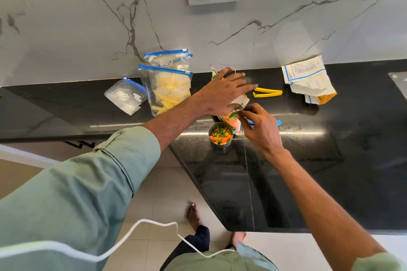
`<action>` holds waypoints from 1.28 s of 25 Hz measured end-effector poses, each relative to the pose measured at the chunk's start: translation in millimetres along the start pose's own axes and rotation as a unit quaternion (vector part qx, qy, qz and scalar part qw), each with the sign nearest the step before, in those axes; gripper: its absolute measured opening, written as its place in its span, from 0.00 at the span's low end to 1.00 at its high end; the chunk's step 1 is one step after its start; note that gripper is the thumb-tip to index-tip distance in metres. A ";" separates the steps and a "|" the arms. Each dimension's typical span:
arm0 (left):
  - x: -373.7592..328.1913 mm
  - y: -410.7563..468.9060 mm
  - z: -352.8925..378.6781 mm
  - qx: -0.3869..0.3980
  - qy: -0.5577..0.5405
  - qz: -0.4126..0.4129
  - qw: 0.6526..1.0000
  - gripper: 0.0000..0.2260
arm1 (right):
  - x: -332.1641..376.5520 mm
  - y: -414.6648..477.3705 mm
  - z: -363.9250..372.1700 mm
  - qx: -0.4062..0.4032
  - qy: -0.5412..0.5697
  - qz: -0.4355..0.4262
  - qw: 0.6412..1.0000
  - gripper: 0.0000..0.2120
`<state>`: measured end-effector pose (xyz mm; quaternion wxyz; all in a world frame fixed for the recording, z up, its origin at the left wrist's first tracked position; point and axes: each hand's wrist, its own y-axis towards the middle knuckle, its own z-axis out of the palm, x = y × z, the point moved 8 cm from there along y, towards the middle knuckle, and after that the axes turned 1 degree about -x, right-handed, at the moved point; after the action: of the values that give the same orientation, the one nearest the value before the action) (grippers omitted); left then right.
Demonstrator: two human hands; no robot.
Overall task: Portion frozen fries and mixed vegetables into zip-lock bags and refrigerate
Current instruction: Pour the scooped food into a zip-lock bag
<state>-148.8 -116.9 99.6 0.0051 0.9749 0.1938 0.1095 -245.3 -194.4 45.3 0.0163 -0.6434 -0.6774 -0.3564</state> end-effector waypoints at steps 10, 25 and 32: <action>21.4 -3.3 -27.5 -0.071 -0.077 -0.044 0.994 0.11 | -74.1 -47.3 52.4 0.093 0.373 0.524 0.760 0.36; 38.2 -30.8 -28.0 -0.059 -0.639 -0.316 0.698 0.18 | -51.7 -27.2 53.4 0.054 0.760 0.462 0.455 0.29; 37.5 -49.7 29.5 0.000 -0.677 -0.410 0.612 0.14 | -65.4 -30.5 46.6 0.053 0.701 0.463 0.539 0.26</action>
<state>-127.4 -55.7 76.2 0.1791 0.5909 0.5149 -0.5947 -240.7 -224.7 -35.0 0.6830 -0.4103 -0.0747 -0.5997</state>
